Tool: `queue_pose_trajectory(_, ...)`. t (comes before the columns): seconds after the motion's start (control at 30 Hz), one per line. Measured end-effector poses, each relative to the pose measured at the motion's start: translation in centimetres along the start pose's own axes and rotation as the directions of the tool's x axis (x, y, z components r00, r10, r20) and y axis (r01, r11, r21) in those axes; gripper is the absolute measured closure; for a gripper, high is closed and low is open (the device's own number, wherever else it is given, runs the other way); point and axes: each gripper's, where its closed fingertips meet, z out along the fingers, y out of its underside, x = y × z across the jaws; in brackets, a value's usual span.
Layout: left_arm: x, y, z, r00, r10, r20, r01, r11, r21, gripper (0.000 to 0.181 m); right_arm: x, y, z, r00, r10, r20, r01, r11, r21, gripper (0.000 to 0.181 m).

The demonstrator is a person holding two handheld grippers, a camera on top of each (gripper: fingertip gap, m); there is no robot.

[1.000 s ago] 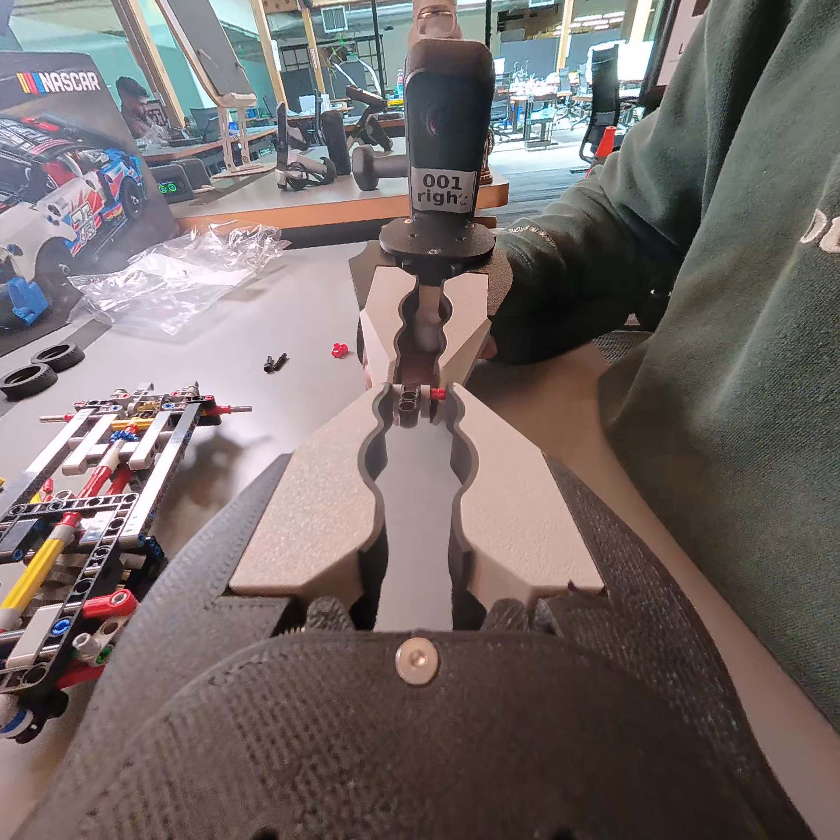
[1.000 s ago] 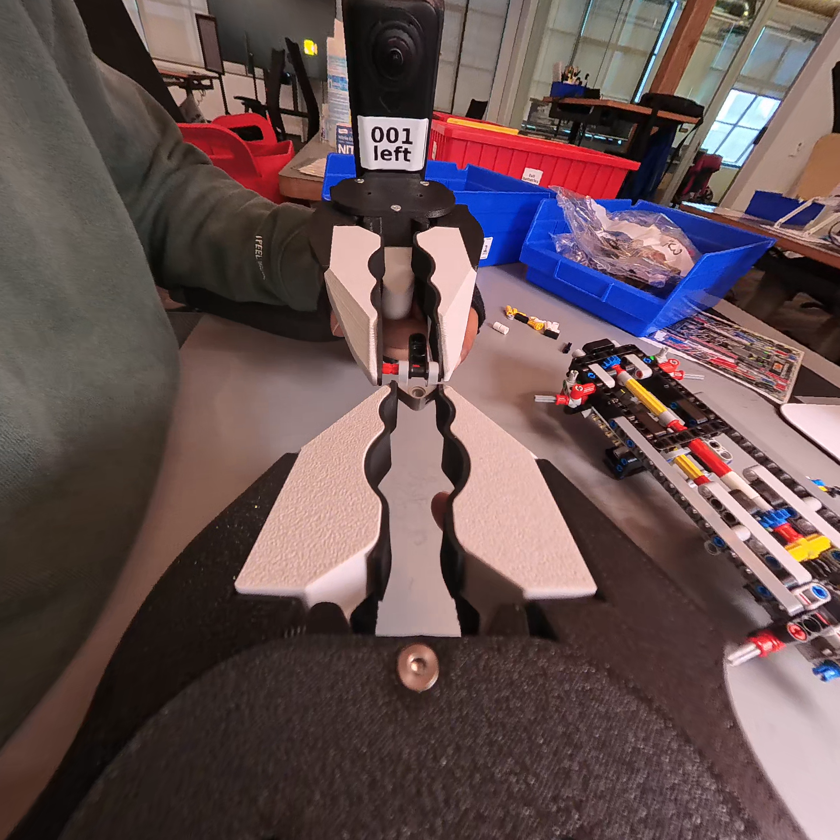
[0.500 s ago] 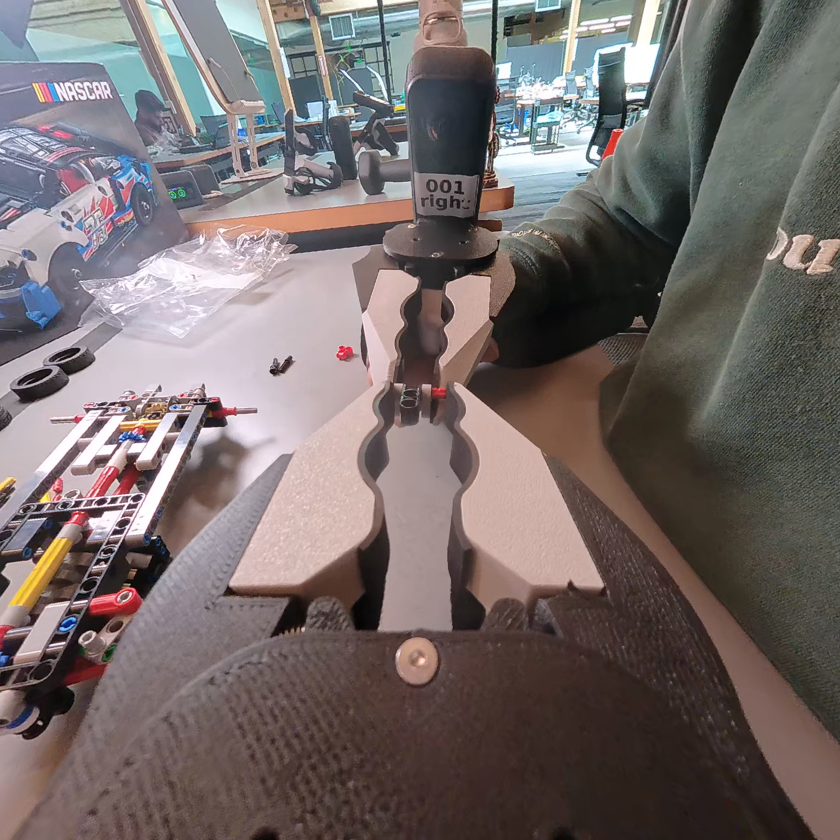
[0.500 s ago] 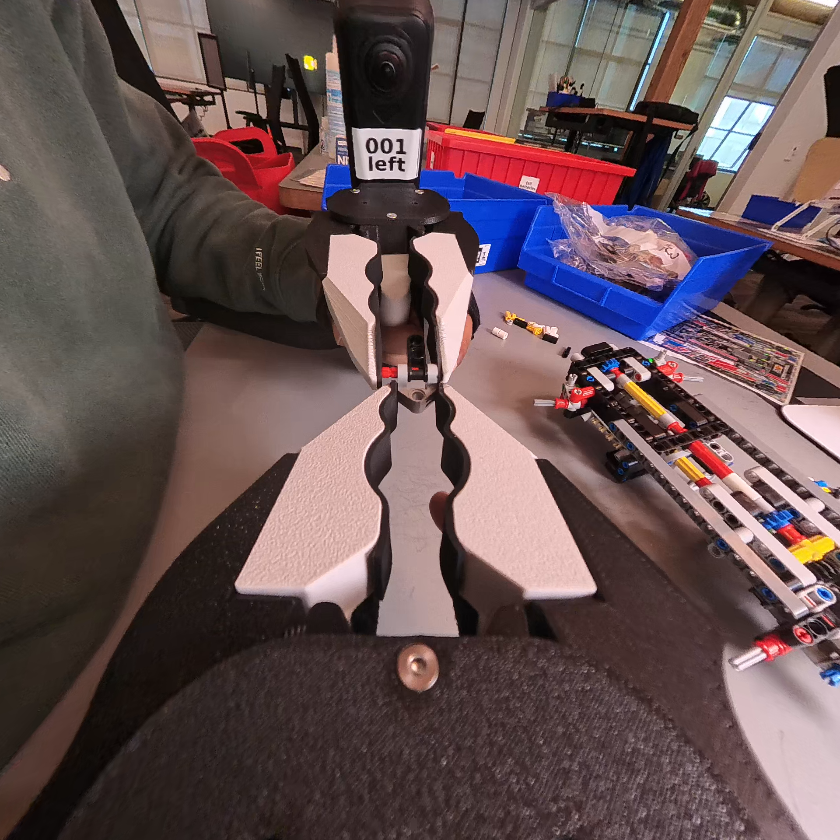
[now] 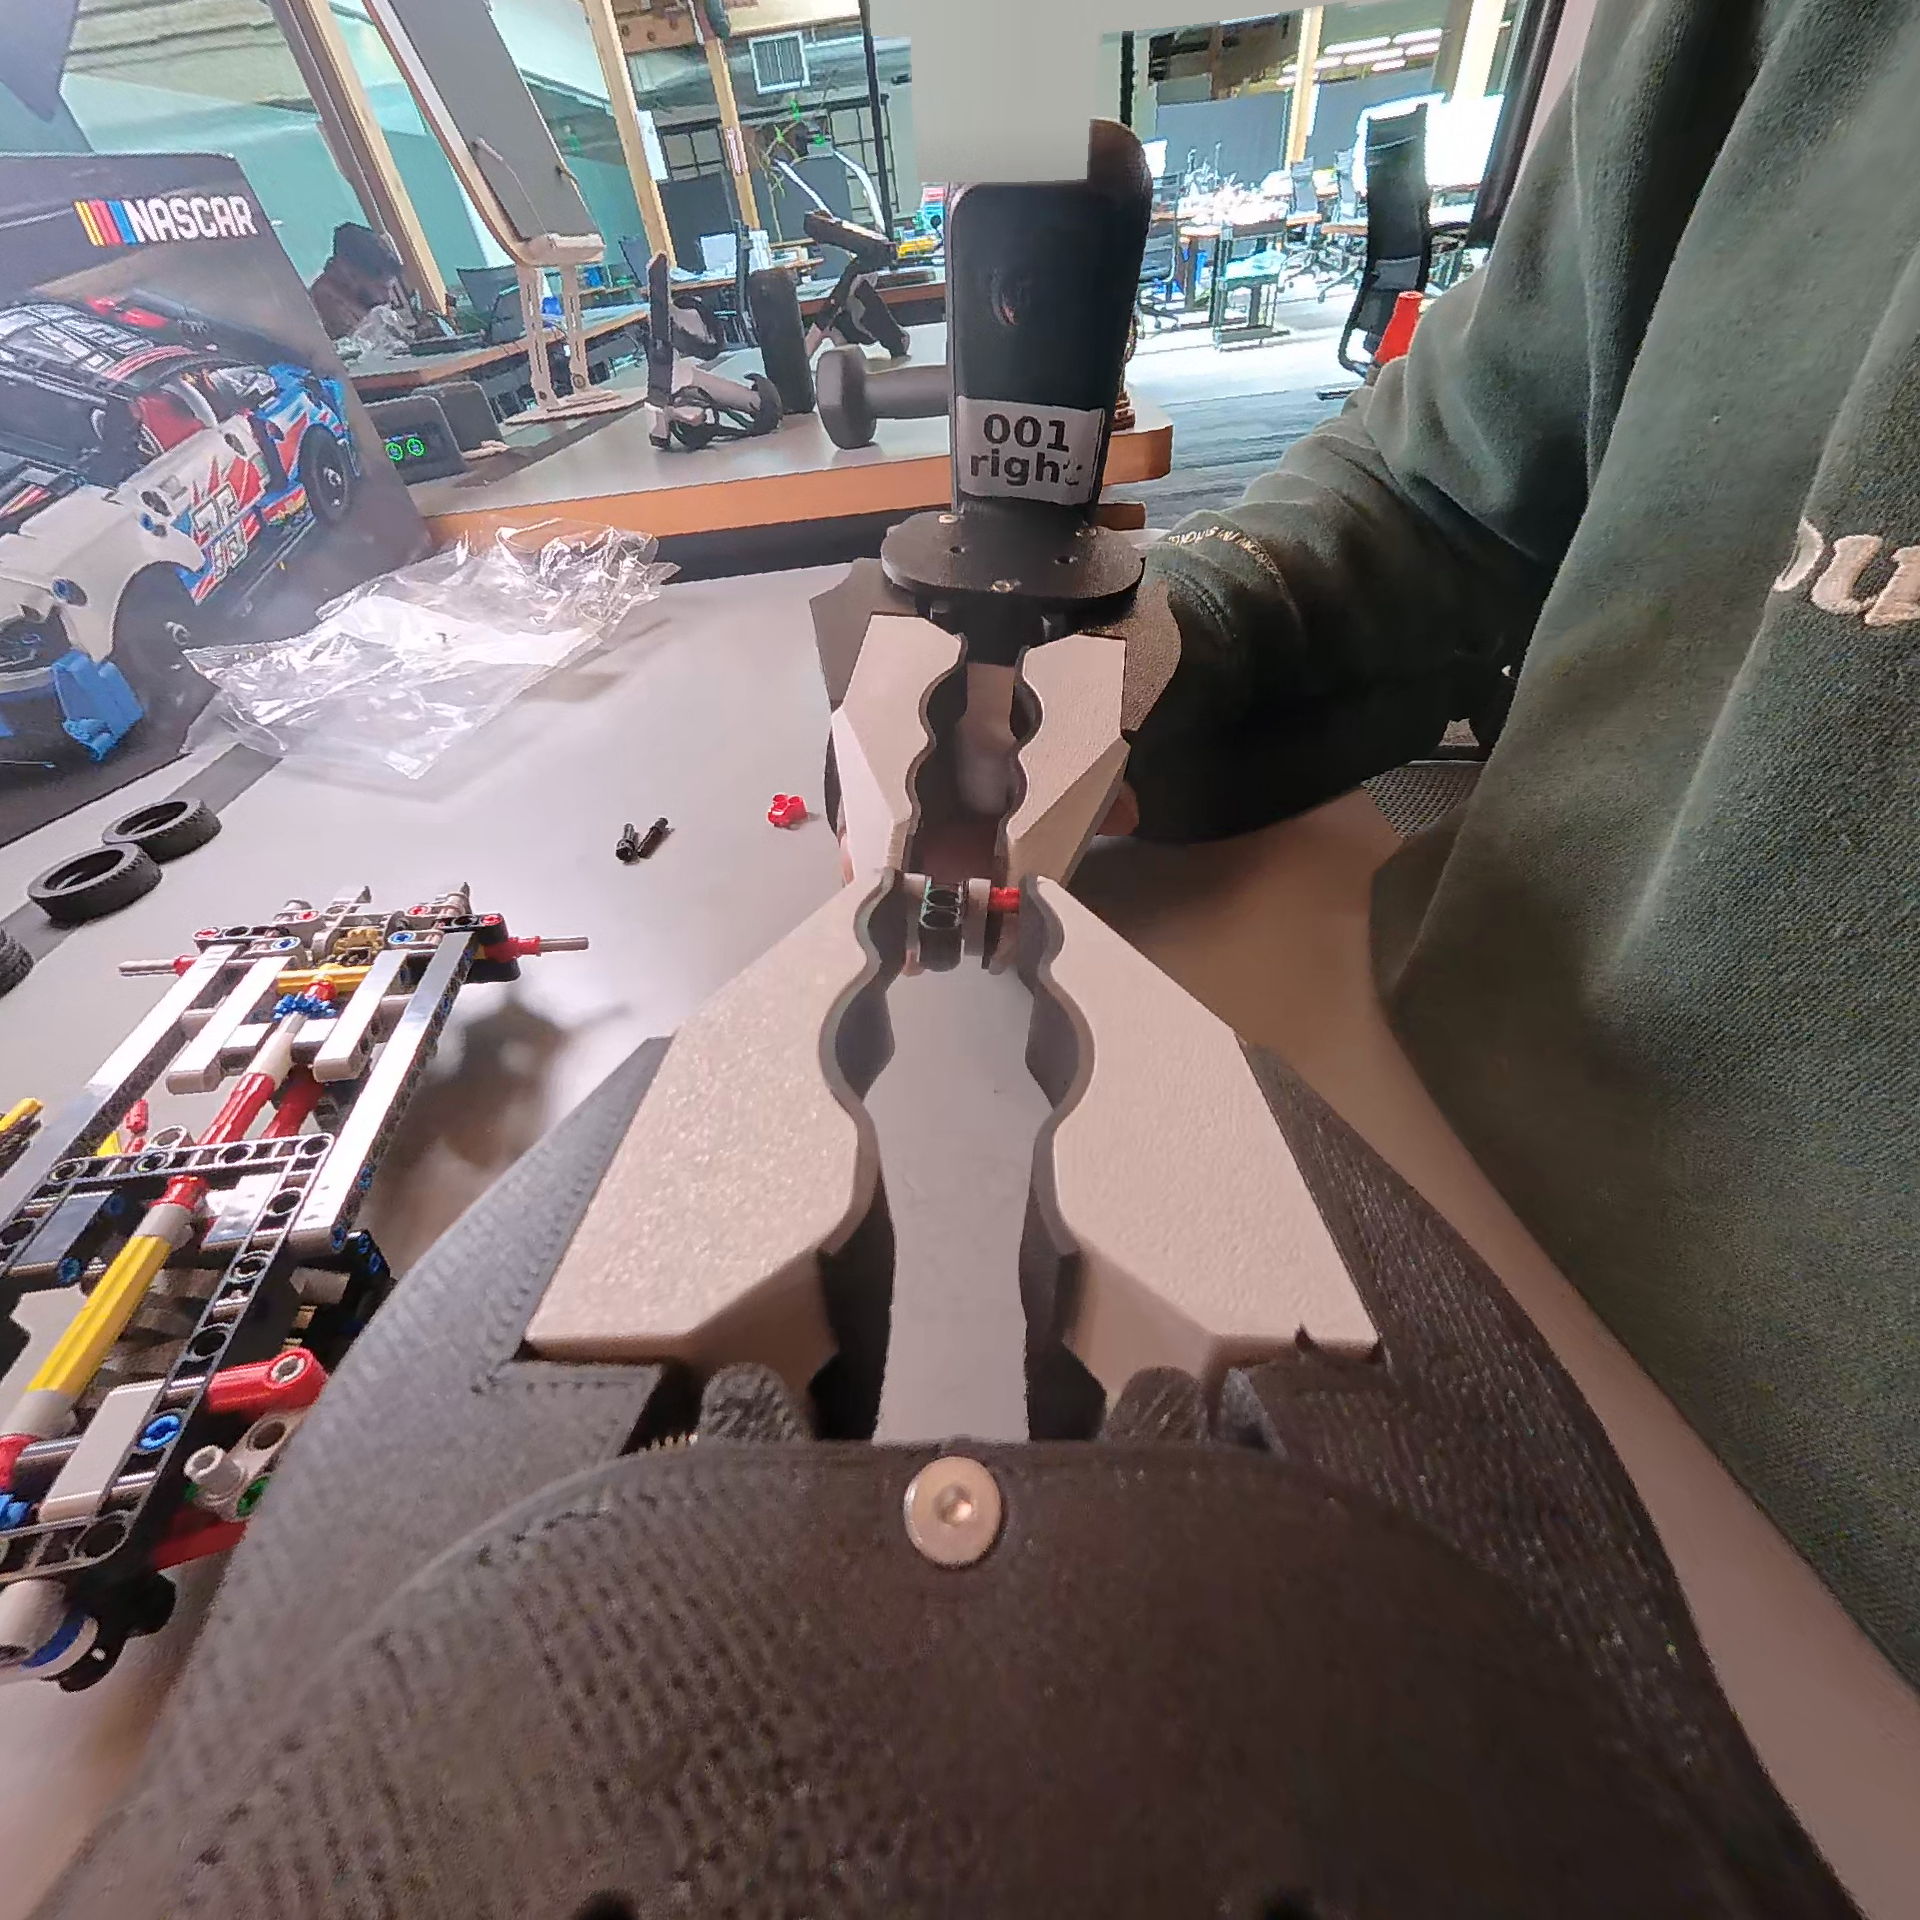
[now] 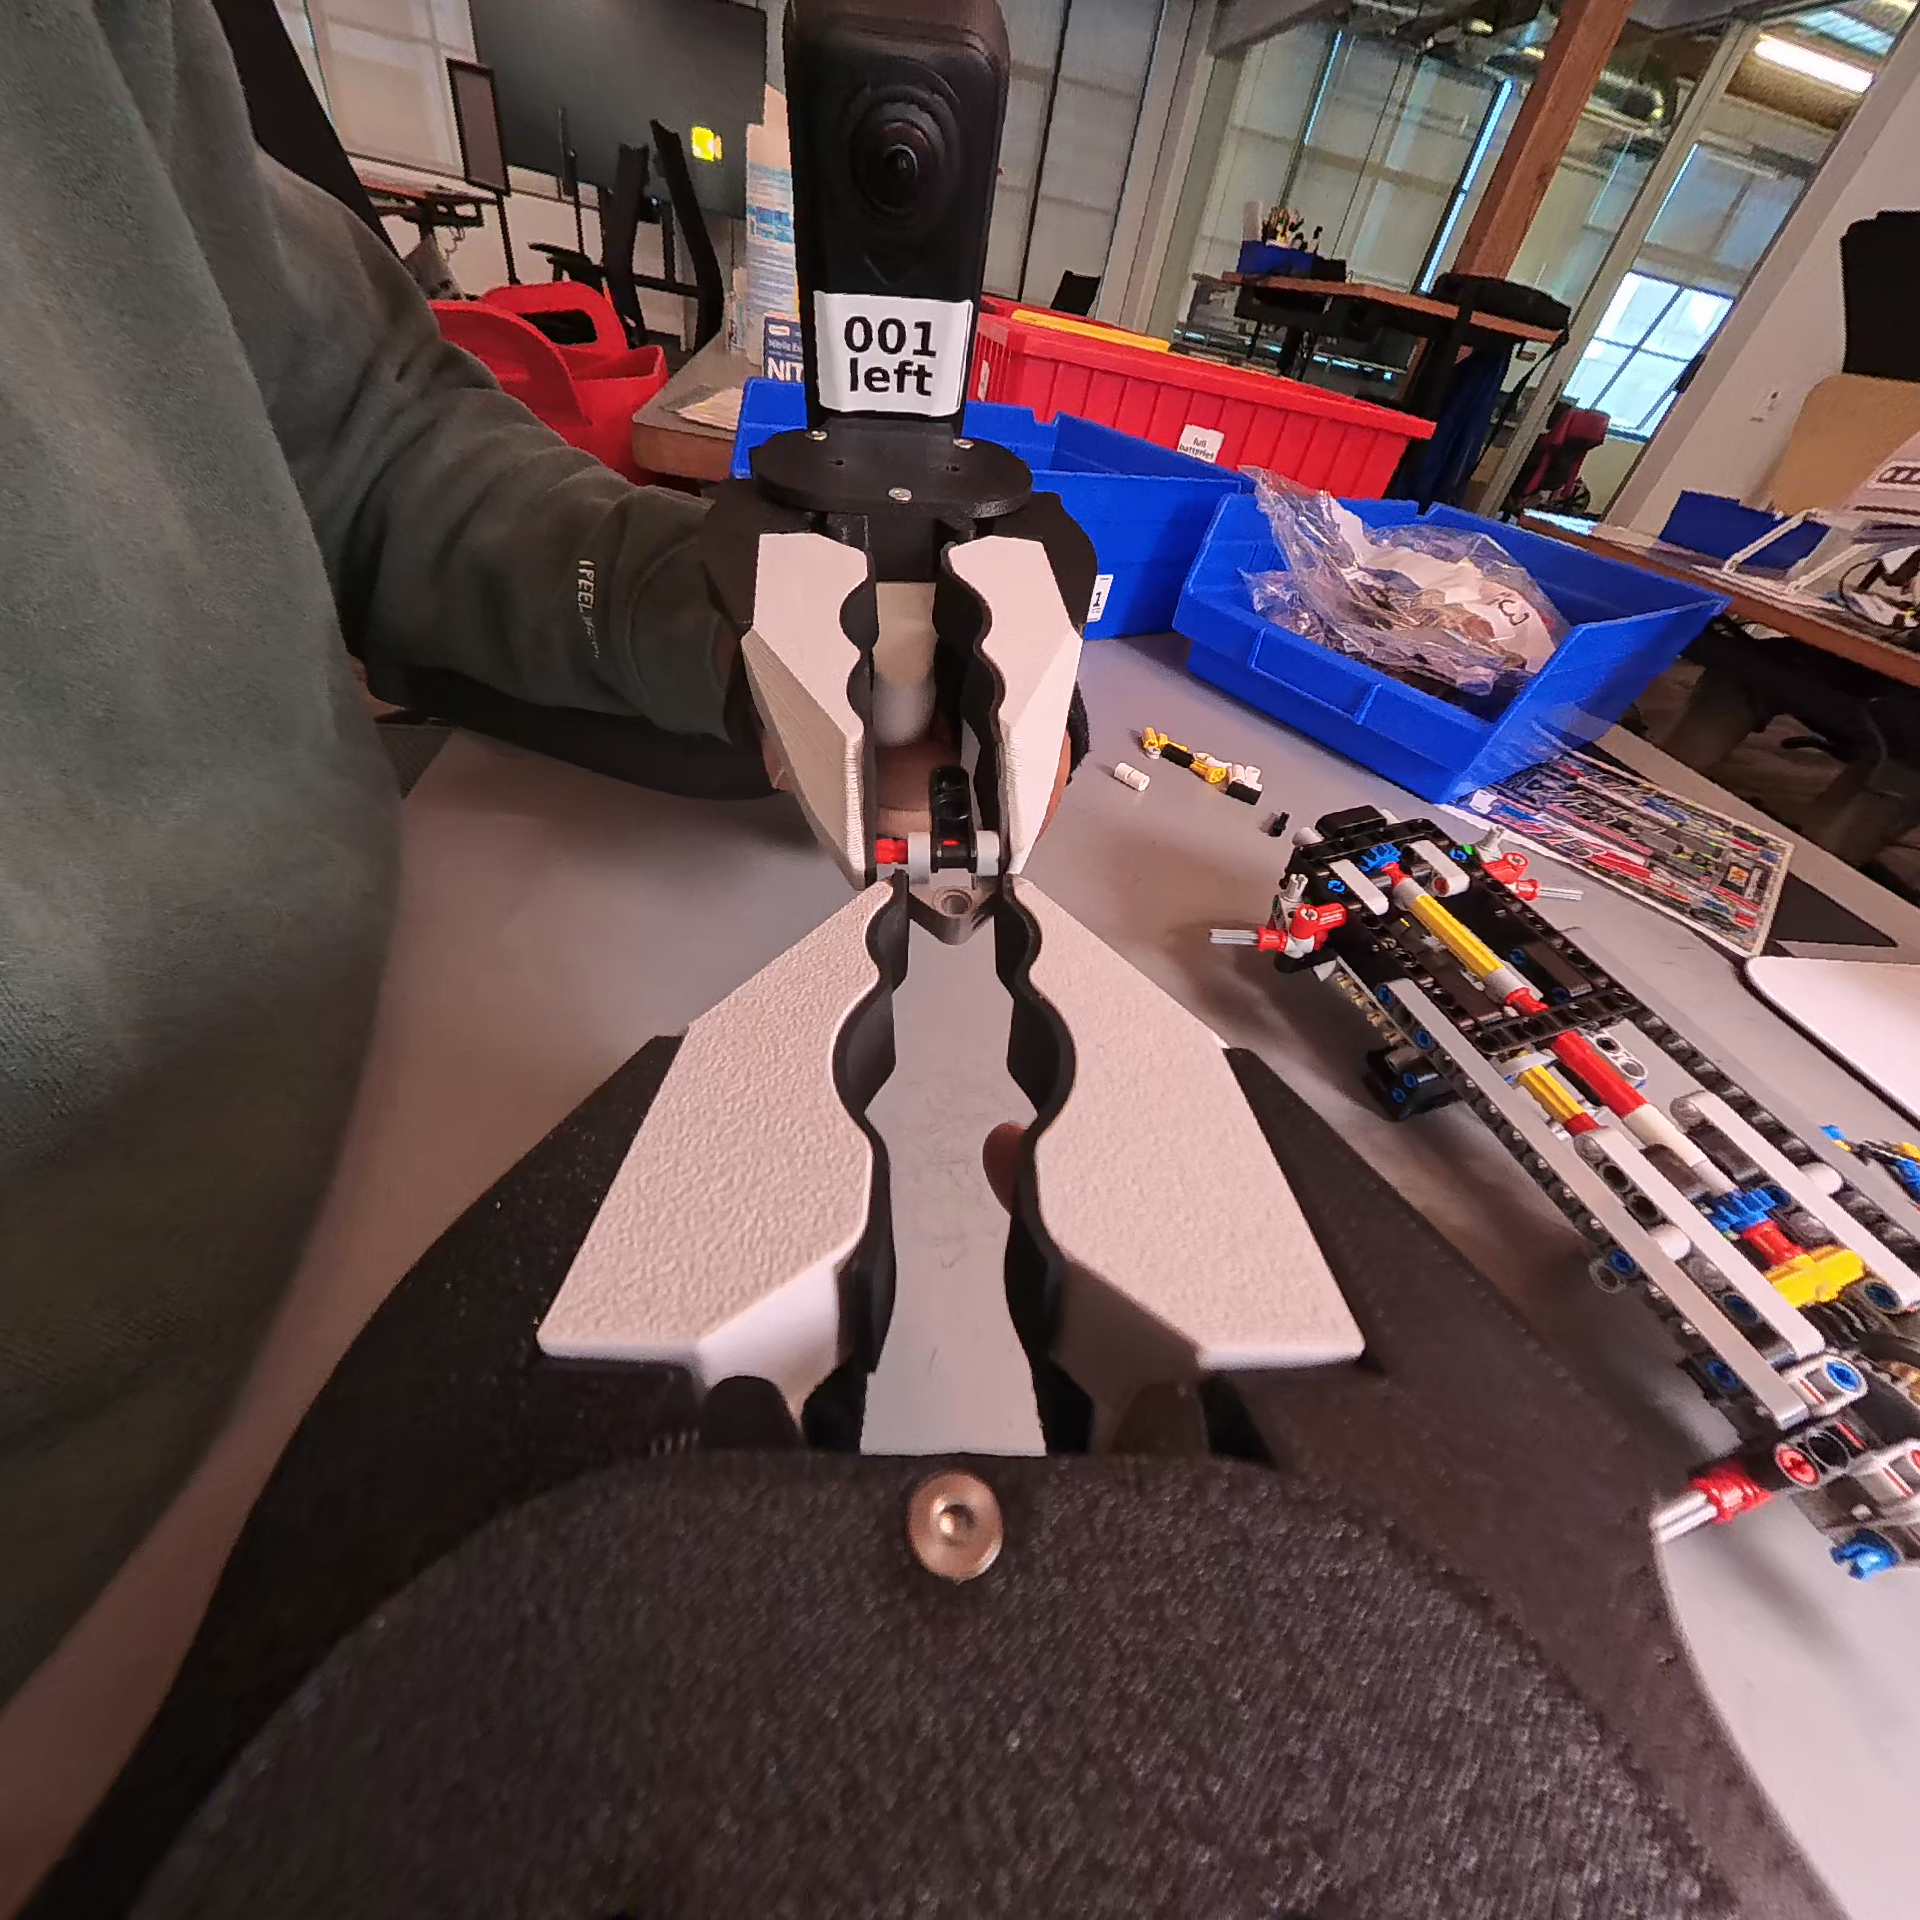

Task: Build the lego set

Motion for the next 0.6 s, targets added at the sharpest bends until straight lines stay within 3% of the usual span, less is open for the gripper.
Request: queue_pose_trajectory(0.6,0.41,-0.69,-0.15,1.0,-0.009,-0.016,0.009,1.0,0.021,0.168,-0.66,-0.67,-0.24,1.0,0.009,0.03,-0.01,1.0,0.024,0.168)
